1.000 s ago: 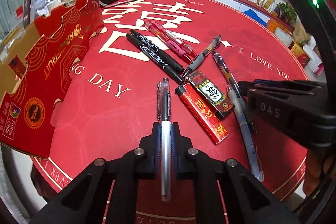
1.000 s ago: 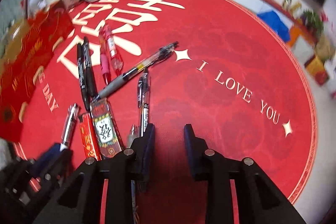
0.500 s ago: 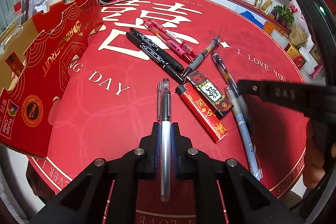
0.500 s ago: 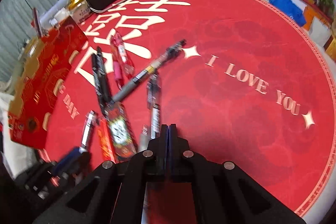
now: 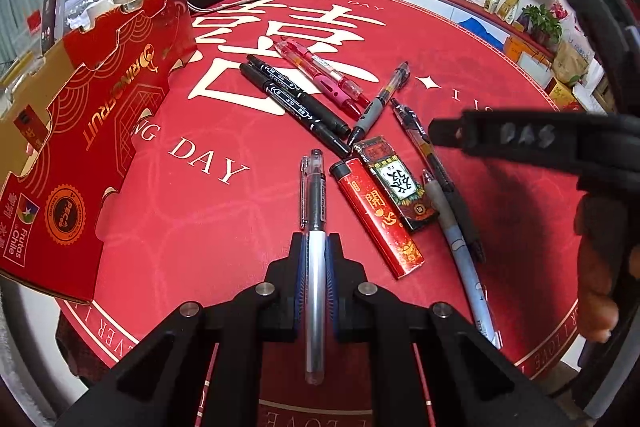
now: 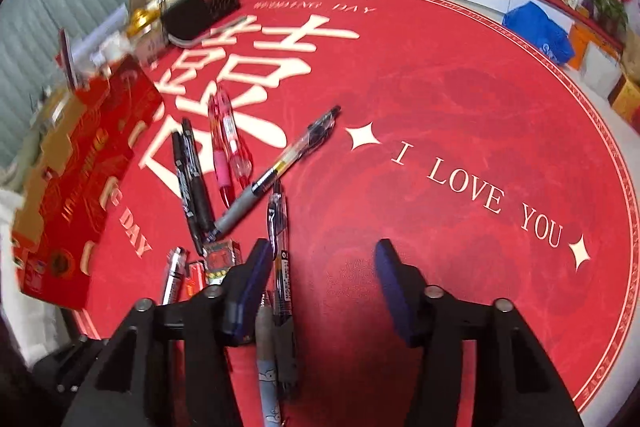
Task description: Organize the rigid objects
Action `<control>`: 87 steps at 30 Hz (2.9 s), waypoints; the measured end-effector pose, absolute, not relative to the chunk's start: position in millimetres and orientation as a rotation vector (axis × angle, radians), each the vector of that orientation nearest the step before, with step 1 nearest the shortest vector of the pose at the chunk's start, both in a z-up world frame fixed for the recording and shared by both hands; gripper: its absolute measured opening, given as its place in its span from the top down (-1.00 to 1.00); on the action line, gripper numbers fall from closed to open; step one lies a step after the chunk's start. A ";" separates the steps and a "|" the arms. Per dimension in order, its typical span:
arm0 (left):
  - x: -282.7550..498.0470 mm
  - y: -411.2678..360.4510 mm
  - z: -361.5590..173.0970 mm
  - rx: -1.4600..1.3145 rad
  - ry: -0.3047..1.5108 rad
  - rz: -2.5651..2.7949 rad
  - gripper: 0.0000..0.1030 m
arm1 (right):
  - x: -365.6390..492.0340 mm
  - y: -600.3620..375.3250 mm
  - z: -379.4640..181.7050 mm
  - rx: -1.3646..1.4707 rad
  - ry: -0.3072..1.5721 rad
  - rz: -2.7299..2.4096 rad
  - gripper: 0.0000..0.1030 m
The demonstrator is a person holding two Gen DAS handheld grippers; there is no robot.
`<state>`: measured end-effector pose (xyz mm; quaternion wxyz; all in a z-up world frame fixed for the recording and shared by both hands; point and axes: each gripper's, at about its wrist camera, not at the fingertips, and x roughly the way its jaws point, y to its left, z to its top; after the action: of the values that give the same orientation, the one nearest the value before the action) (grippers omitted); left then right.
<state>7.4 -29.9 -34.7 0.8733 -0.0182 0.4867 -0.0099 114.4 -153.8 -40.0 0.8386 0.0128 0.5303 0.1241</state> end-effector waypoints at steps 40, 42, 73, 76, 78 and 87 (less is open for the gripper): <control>-6.3 -2.9 42.0 -0.086 0.852 0.016 0.80 | 59.5 -181.7 29.1 0.169 0.959 0.391 0.80; -5.7 -1.0 49.9 -0.084 0.831 0.022 0.80 | 60.6 -177.5 34.0 0.160 0.950 0.396 0.80; -13.3 178.4 96.7 -0.231 0.678 0.392 0.80 | 85.1 22.8 95.9 -0.026 0.868 0.745 0.80; -7.9 192.2 91.1 -0.236 0.691 0.418 0.80 | 88.1 48.4 92.3 -0.044 0.884 0.775 0.79; -3.7 199.8 87.6 -0.245 0.698 0.430 0.80 | 89.8 63.6 90.6 -0.065 0.889 0.789 0.80; 18.6 226.8 74.9 -0.242 0.729 0.473 0.80 | 107.6 109.1 77.9 -0.109 0.922 0.810 0.79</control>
<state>18.6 226.8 74.9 0.9001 -0.1168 0.3522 0.2284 107.6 109.1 77.9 0.8162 -0.0511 0.4322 0.3800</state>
